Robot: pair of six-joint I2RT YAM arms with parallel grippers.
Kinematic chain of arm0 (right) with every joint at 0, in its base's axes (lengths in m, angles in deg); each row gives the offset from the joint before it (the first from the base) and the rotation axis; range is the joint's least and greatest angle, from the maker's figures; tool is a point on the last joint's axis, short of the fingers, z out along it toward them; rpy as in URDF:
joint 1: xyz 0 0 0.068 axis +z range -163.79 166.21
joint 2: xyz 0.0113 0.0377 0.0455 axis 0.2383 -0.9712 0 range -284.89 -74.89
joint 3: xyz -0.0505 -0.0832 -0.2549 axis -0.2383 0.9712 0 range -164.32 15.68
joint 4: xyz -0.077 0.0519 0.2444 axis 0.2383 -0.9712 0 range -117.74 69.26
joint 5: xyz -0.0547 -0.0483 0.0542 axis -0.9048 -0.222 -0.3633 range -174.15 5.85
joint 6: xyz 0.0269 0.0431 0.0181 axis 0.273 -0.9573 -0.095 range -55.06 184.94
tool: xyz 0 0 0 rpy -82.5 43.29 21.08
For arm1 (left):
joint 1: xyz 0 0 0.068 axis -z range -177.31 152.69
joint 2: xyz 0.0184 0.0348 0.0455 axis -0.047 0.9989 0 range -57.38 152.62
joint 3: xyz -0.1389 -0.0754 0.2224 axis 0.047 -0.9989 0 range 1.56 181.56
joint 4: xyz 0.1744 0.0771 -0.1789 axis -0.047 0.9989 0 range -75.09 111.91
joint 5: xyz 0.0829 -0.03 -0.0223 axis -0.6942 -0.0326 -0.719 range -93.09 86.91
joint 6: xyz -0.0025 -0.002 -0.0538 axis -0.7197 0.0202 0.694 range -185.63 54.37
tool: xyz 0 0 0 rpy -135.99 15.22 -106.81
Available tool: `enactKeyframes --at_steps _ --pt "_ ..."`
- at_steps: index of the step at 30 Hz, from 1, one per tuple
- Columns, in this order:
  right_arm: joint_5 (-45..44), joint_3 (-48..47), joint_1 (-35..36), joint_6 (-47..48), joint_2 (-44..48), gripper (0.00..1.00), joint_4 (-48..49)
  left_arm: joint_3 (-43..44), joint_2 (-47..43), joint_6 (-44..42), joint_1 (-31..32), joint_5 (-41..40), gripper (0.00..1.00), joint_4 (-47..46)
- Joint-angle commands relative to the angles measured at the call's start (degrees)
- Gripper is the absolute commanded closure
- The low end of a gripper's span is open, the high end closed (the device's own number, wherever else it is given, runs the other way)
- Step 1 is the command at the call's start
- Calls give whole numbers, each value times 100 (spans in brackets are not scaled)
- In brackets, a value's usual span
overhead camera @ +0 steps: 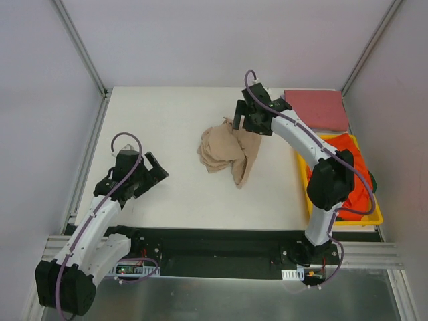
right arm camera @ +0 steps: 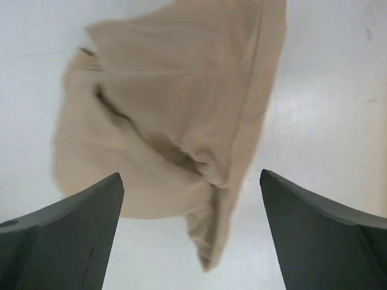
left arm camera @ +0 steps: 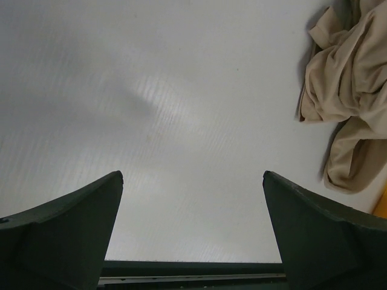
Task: Fold and stack the t-shirts
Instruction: Move the tshirt to the center of the board, then flatten out the tshirt
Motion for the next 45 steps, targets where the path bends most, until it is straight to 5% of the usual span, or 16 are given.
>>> enactKeyframes --at_steps 1,10,14,19,23,26,30,38,45 --pt "-537 716 -63 354 780 4 3 158 345 -127 -28 613 1 -317" --pt "297 3582 603 294 2232 4 978 52 1013 -189 16 1361 1 -1099" --pt "228 3917 1044 -111 2057 1 1514 114 1365 -154 217 1520 1 -1407" --pt "-70 3971 1132 -358 1592 15 1893 359 1988 -127 683 1441 1 -1636" --pt "-396 3821 1141 -472 1178 41 1762 728 2630 -119 1123 1230 1 -1715" --pt "-607 3821 1123 -551 1133 71 1691 1027 3175 -84 1334 1194 1 -1803" --pt "-748 4058 1123 -595 1501 100 1822 1396 3904 22 1527 1264 10 -1952" --pt "-370 4313 1062 -525 1916 100 2069 2231 5117 128 1931 1072 42 -2155" --pt "-326 4340 1044 -542 1915 99 2060 2399 5654 479 2125 484 55 -2155"
